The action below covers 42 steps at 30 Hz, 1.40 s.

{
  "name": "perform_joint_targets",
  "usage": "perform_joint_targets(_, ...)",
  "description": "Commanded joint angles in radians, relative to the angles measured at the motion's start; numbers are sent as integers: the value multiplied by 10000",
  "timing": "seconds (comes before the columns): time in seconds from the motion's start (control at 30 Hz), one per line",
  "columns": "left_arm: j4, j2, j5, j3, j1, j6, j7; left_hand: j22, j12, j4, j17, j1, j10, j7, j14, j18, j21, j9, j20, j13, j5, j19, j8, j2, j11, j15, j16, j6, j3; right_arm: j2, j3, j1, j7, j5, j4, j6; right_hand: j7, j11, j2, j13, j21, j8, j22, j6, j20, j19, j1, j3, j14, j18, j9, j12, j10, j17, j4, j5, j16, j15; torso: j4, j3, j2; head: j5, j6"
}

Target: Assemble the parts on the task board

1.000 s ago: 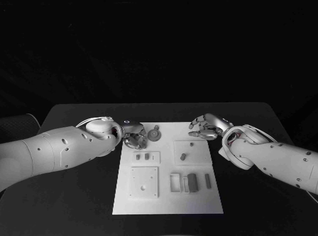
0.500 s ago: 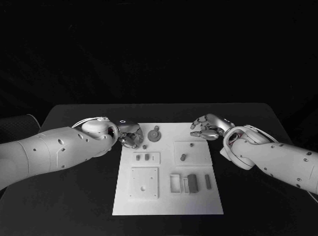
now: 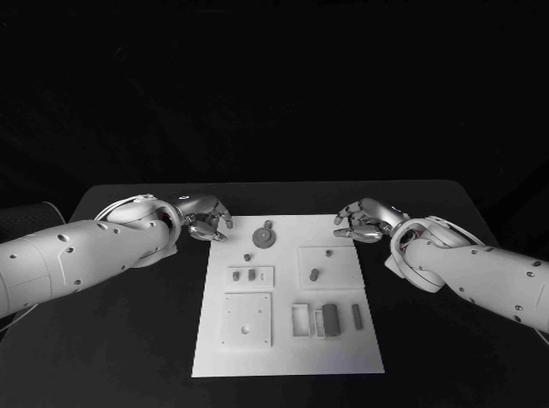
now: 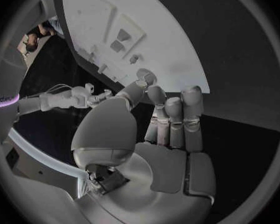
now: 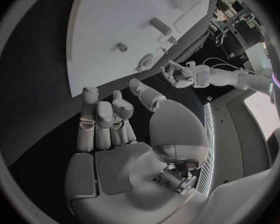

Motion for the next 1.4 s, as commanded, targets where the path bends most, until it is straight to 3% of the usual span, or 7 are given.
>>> perform_joint_targets(0.03, 222, -210, 2270, 36, 86, -713, 452, -274, -785, -16, -267, 6, -512, 191, -343, 827, -530, 34, 107, -425, 111, -420, 106, 96, 253, 114, -603, 263, 188, -90, 1, 8, 247, 88, 33, 302, 49, 84, -16, 2, -41, -64, 171, -62, -57, -3, 34, -9, 7, 128, -22, -13, -3, -4, -88, -43, -46, 90, 17, 14, -8, -40, 22)
perform_joint_targets(0.23, 816, -662, 3397, 36, 154, -1008, 711, -1098, -2425, -53, -867, -81, -567, 379, -570, 573, -1744, 42, 332, -1385, 121, -807, 178, 104, 450, 363, -1952, 239, 395, -189, -5, 7, 384, -117, 168, 361, 64, 101, -41, 3, -41, -76, 174, -76, -53, -9, 90, -8, 2, 128, -24, -6, -4, 1, -163, -60, -42, 109, -7, 6, -2, -48, 29)
perform_joint_targets(0.5, 1342, -924, 5194, 23, 149, -1215, 1434, -1701, -3640, -54, -1137, -181, -545, 504, -658, 405, -2634, 28, 482, -1913, 107, -981, 225, 76, 608, 588, -2961, 126, 371, -126, -152, -86, 570, -449, 202, 445, 69, 107, -46, 3, -38, -73, 178, -62, -50, -9, 154, -4, -1, 128, -20, 1, -3, 5, -248, -79, -36, 117, 13, -9, 0, -71, 30)
perform_joint_targets(0.67, 1440, -938, 6284, 13, 147, -1078, 1733, -2043, -4493, -62, -1260, -239, -1043, 685, -1184, 313, -3313, -9, 783, -2227, 80, -1517, 213, 88, 850, 935, -3693, -64, 306, 6, -232, -218, 558, -690, 116, 419, 73, 111, -59, 2, -36, -82, 178, -75, -48, -7, 180, -9, -2, 128, -23, 4, -4, 7, -297, -87, -34, 119, 12, -3, -1, -35, 48)
perform_joint_targets(0.83, 1440, -912, 6554, 7, 145, -1006, 1761, -2185, -4825, -64, -1304, -204, -1197, 728, -1371, 349, -3596, -16, 964, -2393, 81, -1699, 250, 104, 954, 1112, -3981, -117, 268, 86, -294, -287, 533, -861, 74, 452, 79, 116, -76, 0, -36, -94, 178, -92, -46, -8, 197, -16, -4, 128, -28, 4, -5, 8, -337, -96, -34, 124, 9, -12, -1, -31, 32)
perform_joint_targets(1.1, 1413, -896, 6624, 3, 145, -961, 1755, -2204, -4877, -60, -1299, -201, -1199, 729, -1386, 363, -3639, -16, 994, -2421, 79, -1710, 265, 114, 966, 1139, -4020, -119, 253, 140, -395, -401, 483, -1028, -3, 469, 83, 120, -88, -2, -36, -98, 178, -97, -44, -9, 211, -20, -5, 128, -29, 5, -5, 8, -370, -107, -34, 128, -1, -2, 0, -22, 17)
perform_joint_targets(1.4, 1292, -877, 6695, 2, 144, -974, 1775, -2214, -4909, -59, -1293, -204, -1199, 735, -1395, 373, -3664, -20, 1011, -2438, 78, -1712, 267, 106, 973, 1155, -4044, -138, 235, 299, -403, -530, 311, -1216, -190, 150, 84, 122, -50, -3, -33, -95, 178, -87, -42, -1, 228, -12, 0, 128, -28, 9, 0, 9, -390, -100, -30, 131, 3, 8, 2, -25, 9)
